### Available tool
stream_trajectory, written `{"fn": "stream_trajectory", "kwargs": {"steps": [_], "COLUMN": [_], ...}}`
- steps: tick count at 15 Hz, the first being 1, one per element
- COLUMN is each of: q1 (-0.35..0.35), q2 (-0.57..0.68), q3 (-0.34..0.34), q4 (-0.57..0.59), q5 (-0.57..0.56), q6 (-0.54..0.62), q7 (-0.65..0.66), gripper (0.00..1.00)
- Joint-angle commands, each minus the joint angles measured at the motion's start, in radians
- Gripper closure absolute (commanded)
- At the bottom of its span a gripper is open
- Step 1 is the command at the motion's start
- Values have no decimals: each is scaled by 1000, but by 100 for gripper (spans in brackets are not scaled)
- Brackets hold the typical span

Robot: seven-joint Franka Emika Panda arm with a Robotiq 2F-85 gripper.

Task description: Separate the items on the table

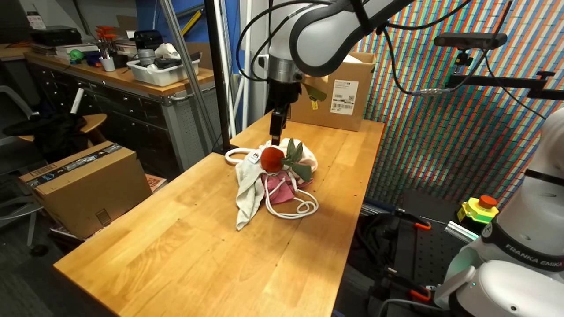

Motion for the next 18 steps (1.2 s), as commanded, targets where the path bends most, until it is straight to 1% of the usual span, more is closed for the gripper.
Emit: {"fn": "stream_trajectory", "kwargs": {"steps": [1, 4, 9, 18], "q1": [-4, -7, -7, 7], "q2": [106, 166, 242, 310], "q3": [16, 23, 12, -25], "q4": [80, 113, 147, 169], "q5": [46, 59, 19, -117], "q6": [-1, -6, 38, 65], "q7": [-6, -3, 5, 49], "gripper": [0, 0, 0, 0]}}
